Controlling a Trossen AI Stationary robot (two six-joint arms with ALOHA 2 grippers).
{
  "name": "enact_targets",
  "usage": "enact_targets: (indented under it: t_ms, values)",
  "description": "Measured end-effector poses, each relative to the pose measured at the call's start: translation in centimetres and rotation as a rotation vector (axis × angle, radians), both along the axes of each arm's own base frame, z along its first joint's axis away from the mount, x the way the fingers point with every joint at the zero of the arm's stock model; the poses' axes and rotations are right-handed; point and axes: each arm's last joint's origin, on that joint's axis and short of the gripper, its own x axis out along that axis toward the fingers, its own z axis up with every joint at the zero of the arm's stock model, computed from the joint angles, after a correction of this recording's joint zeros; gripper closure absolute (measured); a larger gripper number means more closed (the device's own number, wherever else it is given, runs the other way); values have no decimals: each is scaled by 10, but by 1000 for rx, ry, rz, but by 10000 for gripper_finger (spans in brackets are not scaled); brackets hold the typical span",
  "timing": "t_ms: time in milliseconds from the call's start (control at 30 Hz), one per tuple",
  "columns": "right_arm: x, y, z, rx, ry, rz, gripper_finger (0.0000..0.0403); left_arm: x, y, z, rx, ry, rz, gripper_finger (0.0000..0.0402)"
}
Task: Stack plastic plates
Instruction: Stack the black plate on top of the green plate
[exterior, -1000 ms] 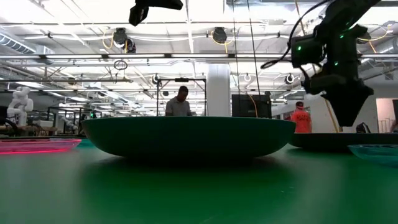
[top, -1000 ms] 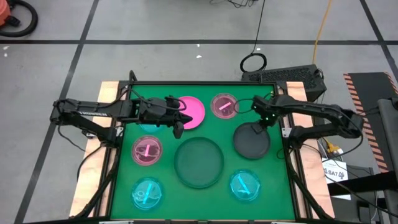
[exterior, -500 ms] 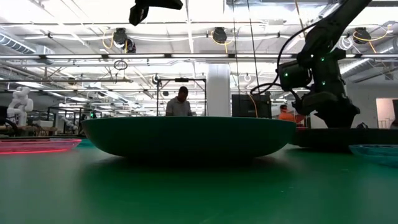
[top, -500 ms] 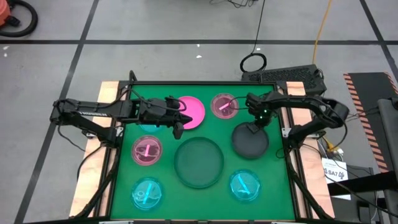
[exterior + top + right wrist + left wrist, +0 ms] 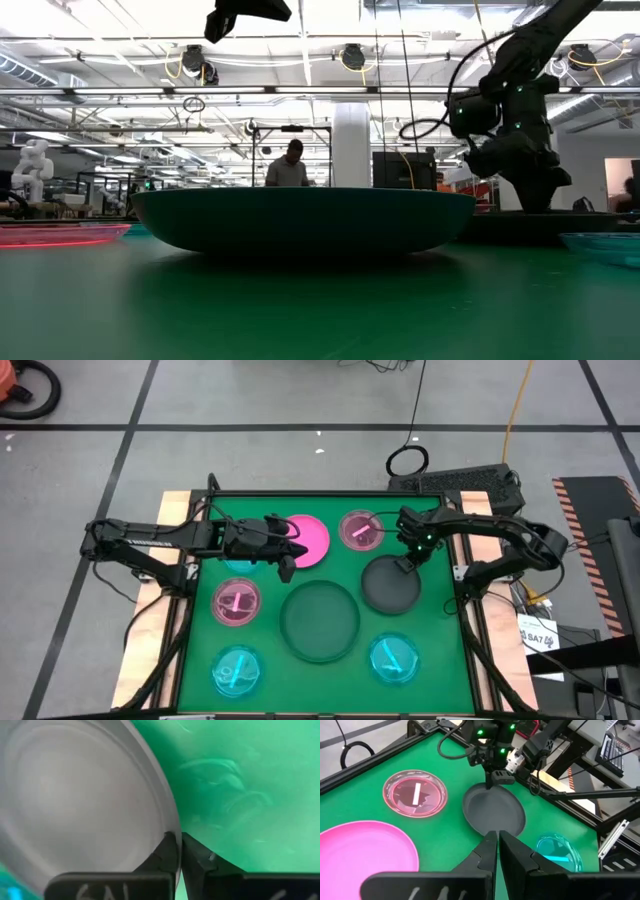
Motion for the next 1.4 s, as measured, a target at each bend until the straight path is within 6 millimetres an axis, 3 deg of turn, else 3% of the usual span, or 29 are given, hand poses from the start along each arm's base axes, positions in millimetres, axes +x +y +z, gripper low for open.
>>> enact_targets:
  t_ms: [233,467,800,933,1100,1267,1400]
  values:
    - [-8,13,28,-5,-125,-121,401,0,1,0,-23,-7,44,378]
    - [-15,30,70,-30,-273,-263,401,0,8,0,-72,-21,116,369]
    - [-6,49,134,-109,-405,-436,402,-1,20,0,-177,-43,185,257]
    - [4,55,152,-151,-440,-479,402,-1,25,0,-322,-61,179,215]
    - [18,63,160,-179,-438,-511,402,-1,27,0,-517,-86,219,179]
    - [35,71,155,-178,-426,-514,402,-1,27,0,-600,-85,253,141]
    - [49,74,148,-195,-420,-516,402,8,29,-13,-600,-32,277,100]
